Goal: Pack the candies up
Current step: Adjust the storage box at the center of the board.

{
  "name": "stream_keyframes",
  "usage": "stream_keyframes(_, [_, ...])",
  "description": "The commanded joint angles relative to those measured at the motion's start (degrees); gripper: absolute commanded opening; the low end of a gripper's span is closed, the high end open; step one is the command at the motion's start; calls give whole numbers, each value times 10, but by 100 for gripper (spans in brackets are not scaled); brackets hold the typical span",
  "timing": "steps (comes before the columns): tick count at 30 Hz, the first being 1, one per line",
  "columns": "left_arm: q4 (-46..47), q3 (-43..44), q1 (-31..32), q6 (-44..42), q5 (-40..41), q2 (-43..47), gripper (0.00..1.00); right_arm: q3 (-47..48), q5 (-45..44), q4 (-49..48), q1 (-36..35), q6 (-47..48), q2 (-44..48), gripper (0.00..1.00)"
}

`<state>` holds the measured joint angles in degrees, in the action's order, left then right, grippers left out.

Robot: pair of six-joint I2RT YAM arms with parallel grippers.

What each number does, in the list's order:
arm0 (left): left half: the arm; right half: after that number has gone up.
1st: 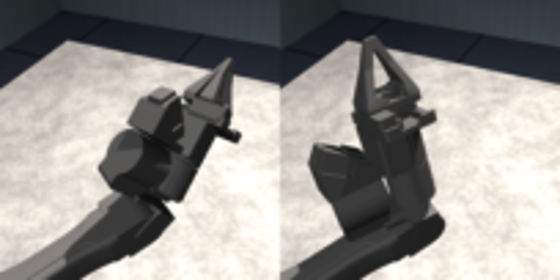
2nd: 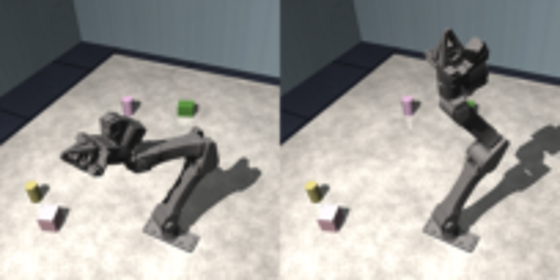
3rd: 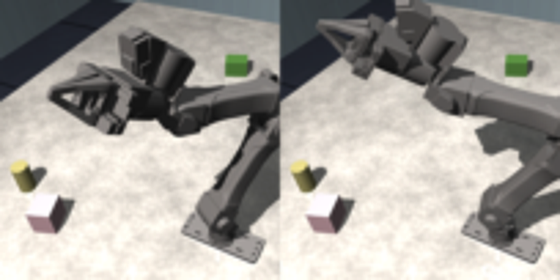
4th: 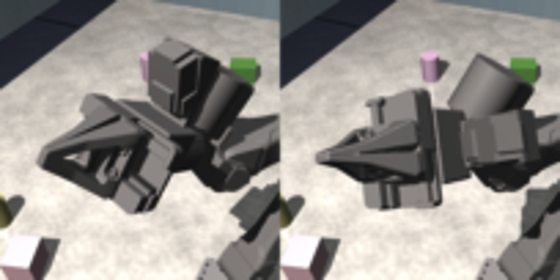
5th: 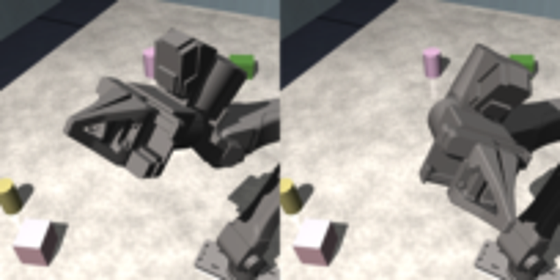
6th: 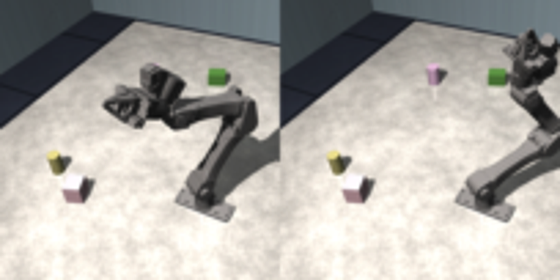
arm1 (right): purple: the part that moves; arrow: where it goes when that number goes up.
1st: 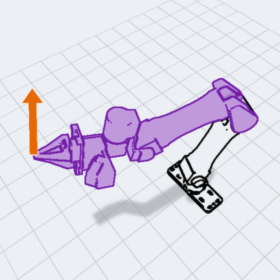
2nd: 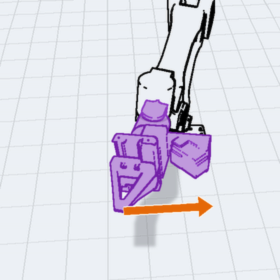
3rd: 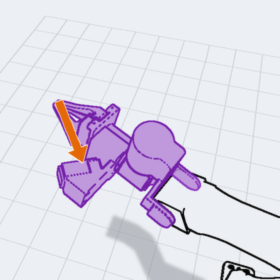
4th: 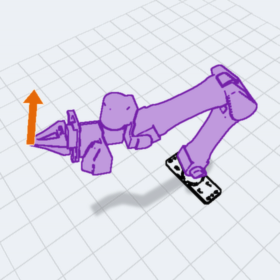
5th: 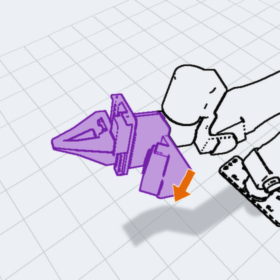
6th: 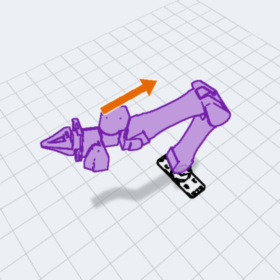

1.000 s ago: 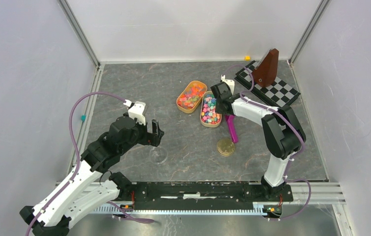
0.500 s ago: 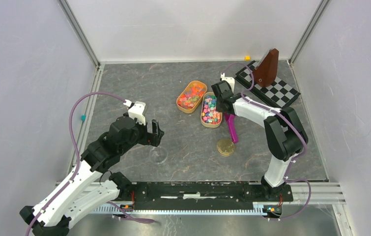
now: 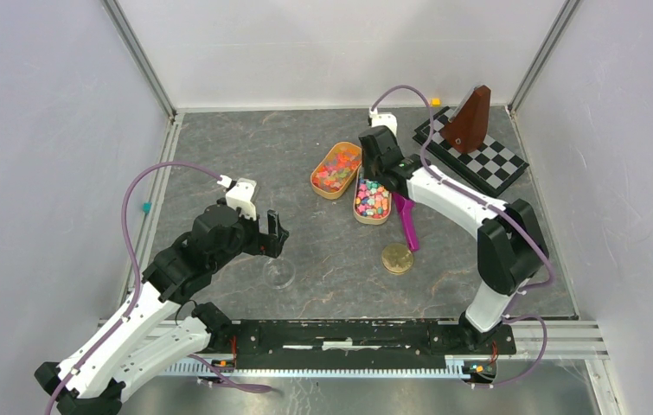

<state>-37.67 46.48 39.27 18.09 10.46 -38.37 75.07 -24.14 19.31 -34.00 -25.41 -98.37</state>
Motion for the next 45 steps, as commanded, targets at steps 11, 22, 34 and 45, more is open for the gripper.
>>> stream_keyframes(11, [2,0,2,18,11,11,100,120,48,-2,-25,-42,-115,45])
stream_keyframes(22, [-1,0,1,19,14,14,100,132,75,-2,-24,-79,-160,43])
stream_keyframes(34, [-2,0,1,19,16,12,100,130,87,-13,-25,-91,-191,40])
stream_keyframes(45, [-2,0,1,19,18,12,100,127,100,-19,-31,-91,-198,34])
